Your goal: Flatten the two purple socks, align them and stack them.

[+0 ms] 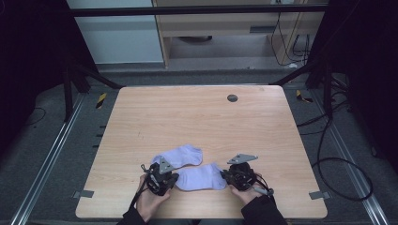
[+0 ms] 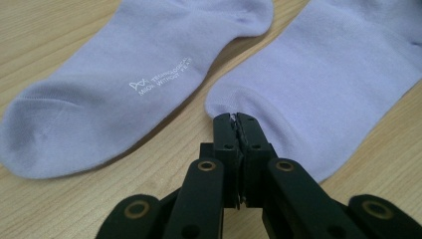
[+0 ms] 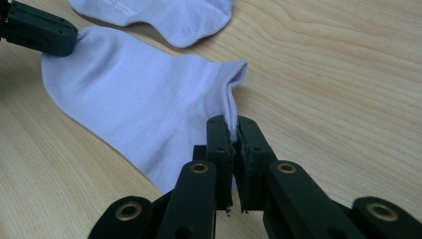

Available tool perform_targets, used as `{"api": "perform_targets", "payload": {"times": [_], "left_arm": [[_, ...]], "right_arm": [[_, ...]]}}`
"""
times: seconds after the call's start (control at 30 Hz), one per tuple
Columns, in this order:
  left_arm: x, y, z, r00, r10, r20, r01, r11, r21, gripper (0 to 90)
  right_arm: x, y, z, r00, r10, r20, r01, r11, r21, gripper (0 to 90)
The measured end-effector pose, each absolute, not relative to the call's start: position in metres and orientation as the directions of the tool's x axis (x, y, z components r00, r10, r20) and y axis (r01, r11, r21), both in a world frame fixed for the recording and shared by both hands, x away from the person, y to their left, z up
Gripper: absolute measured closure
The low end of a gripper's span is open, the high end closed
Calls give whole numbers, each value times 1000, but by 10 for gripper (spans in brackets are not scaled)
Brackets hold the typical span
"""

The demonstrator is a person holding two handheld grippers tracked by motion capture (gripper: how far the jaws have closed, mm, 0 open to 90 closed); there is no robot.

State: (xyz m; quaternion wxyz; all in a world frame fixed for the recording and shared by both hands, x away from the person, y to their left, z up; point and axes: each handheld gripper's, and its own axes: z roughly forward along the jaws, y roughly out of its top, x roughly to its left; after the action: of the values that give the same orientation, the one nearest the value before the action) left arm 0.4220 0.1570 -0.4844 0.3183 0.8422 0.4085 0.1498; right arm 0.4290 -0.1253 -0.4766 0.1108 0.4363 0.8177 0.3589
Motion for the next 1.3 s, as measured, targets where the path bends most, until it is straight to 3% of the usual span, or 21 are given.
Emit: {"api": "perform_targets", "payload": {"times": [0.53, 0.87, 1.3], "left_arm": [[421, 160, -490, 617, 787, -16, 597, -455, 661, 814], [420, 169, -474, 596, 803, -1, 564, -417, 712, 600], [431, 204, -452, 533, 846, -22, 551, -327, 768, 523]], "right_arm": [[425, -126, -487, -598, 792, 123, 652, 392, 649, 852], [424, -131, -479, -586, 801, 117, 621, 352, 701, 695], [438, -132, -461, -584, 804, 117, 575, 307, 758, 636]]}}
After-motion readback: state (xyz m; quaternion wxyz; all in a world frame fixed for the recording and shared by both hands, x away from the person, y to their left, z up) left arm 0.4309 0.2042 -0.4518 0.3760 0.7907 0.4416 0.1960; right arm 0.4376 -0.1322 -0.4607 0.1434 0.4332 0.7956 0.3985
